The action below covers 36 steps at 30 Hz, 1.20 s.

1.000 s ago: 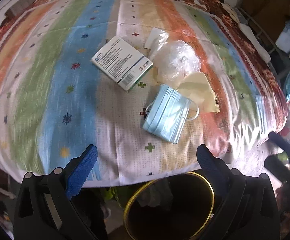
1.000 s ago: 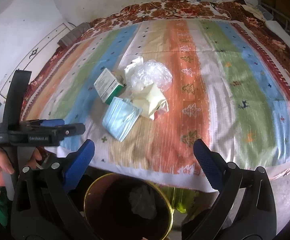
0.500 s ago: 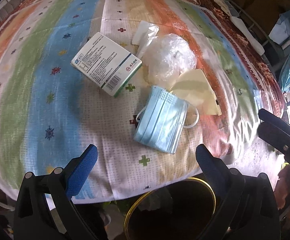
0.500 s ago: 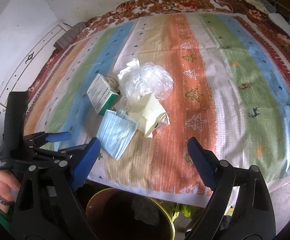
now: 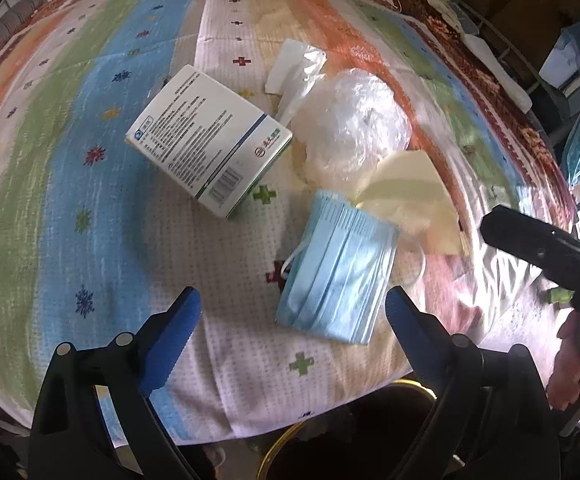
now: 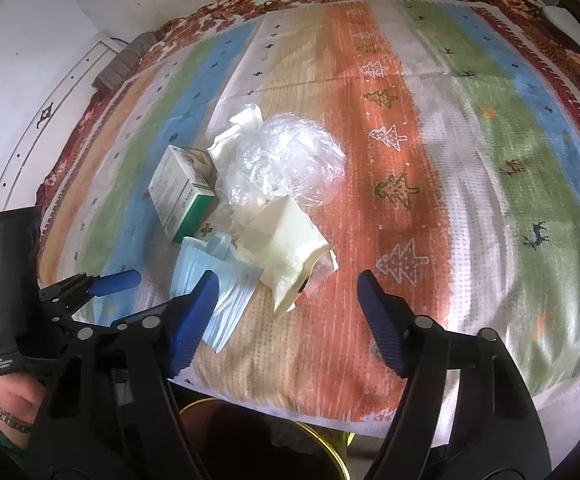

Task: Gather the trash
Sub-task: 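Move both open grippers back to the trash on the bed, then close left gripper on blue face mask while right gripper grasps yellowish paper sheet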

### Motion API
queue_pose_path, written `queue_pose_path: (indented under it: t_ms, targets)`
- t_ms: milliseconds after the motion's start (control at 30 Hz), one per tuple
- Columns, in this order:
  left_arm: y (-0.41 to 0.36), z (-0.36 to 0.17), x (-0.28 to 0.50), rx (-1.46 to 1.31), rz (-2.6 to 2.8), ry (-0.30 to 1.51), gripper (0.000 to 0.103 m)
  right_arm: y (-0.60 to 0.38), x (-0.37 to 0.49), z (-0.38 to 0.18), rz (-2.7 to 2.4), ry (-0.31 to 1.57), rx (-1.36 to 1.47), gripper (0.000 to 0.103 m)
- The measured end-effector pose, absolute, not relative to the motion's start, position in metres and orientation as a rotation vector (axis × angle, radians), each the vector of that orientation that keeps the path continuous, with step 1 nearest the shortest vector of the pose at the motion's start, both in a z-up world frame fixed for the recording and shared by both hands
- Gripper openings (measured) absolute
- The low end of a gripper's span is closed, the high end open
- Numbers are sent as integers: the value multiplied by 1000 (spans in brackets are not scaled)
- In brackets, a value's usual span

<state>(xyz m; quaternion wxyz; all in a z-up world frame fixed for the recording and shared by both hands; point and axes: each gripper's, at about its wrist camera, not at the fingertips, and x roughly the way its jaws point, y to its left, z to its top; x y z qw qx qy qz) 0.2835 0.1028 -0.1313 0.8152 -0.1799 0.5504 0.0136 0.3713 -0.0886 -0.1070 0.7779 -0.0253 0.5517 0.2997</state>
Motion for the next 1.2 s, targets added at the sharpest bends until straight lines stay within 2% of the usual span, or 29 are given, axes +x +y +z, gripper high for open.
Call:
queue_pose_path:
  t_ms: [200, 267, 333, 400, 500, 600, 633, 733, 933, 1200]
  targets:
    - [103, -139, 289, -380, 31, 1184, 85, -79, 378, -120, 649, 1235, -58, 50]
    - [104, -142, 290, -390, 22, 1186, 79, -76, 378, -123, 651, 1241, -73, 43]
    - [103, -144, 291, -388, 15, 1188, 77, -74, 379, -127, 648, 1249, -87, 31]
    - [101, -146, 292, -376, 8, 1188, 74, -74, 379, -129, 641, 1252, -98, 23]
    - [98, -149, 295, -367, -5, 1183, 67, -76, 379, -132, 637, 1256, -108, 20]
    - [94, -154, 298, -374, -25, 1200, 43, -78, 379, -132, 637, 1253, -117, 15]
    - [92, -156, 300, -366, -24, 1209, 29, -78, 378, -132, 637, 1247, -124, 13]
    - [91, -153, 302, -369, -17, 1219, 13, -80, 378, -127, 633, 1222, -150, 8]
    - [93, -123, 299, -412, -3, 1187, 7, -82, 374, -117, 643, 1196, -171, 6]
    - [100, -92, 288, -467, 43, 1146, 6, -91, 365, -97, 639, 1145, -185, 5]
